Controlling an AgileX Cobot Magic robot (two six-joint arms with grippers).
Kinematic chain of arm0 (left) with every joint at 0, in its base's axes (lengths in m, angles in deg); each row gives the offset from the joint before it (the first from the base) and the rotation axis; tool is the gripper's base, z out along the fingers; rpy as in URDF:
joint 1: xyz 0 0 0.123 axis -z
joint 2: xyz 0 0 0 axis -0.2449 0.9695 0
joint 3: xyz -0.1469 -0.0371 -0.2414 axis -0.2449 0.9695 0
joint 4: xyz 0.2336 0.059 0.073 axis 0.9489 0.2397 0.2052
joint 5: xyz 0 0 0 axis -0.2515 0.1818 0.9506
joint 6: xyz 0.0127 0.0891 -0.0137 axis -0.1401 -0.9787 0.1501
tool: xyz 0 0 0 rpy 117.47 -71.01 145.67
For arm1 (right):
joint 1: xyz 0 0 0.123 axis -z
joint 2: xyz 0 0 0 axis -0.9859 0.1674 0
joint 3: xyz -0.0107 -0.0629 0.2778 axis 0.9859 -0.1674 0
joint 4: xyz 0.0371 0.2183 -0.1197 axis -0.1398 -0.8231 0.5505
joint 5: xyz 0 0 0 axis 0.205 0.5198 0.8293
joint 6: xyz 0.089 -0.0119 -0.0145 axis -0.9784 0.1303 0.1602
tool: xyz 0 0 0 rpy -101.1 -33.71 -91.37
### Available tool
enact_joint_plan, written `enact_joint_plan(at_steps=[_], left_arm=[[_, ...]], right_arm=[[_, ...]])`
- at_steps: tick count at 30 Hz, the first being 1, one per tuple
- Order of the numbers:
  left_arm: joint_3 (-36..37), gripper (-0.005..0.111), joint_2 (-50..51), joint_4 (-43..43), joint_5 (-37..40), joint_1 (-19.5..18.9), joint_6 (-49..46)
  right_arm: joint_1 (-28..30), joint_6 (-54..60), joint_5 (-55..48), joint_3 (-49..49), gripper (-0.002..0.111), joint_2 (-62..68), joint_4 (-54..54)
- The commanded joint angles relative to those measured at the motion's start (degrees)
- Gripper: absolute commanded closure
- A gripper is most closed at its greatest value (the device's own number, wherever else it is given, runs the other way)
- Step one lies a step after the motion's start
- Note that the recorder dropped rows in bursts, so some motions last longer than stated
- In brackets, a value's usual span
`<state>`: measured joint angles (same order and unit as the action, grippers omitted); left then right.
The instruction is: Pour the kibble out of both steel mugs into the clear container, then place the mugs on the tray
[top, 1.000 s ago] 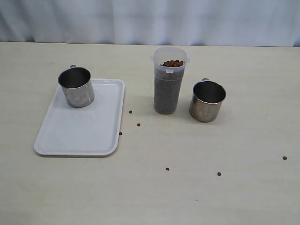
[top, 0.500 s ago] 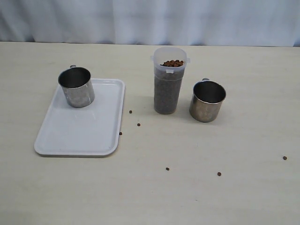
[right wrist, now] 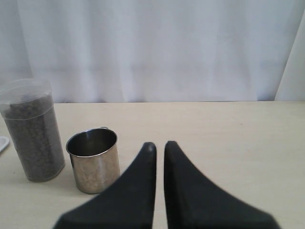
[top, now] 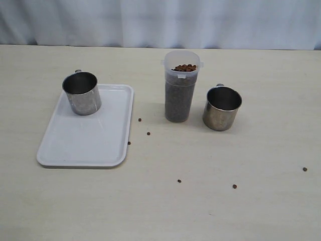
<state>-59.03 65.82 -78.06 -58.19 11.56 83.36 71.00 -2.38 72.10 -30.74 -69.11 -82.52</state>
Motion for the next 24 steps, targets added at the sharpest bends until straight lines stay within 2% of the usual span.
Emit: enact_joint_plan(at_steps=[1, 9, 13, 24], left_arm=[[0.20, 0.107, -0.14, -0.48, -0.63, -0.05, 0.11], [0.20, 0.107, -0.14, -0.35, 0.32, -0.05, 0.11], [0.20, 0.107, -0.14, -0.35, 7.00, -0.05, -0.06], [0.20, 0.107, -0.14, -0.35, 6.89, -0.05, -0.06]], right_arm=[[-0.16, 0.14, 0.48, -0.15, 0.104, -0.16, -0.03], [-0.16, 0.14, 0.48, -0.15, 0.104, -0.16, -0.03], [-0.16, 0.14, 0.48, -0.15, 0.104, -0.16, -0.03], [-0.16, 0.14, 0.48, -0.15, 0.104, -0.16, -0.03]])
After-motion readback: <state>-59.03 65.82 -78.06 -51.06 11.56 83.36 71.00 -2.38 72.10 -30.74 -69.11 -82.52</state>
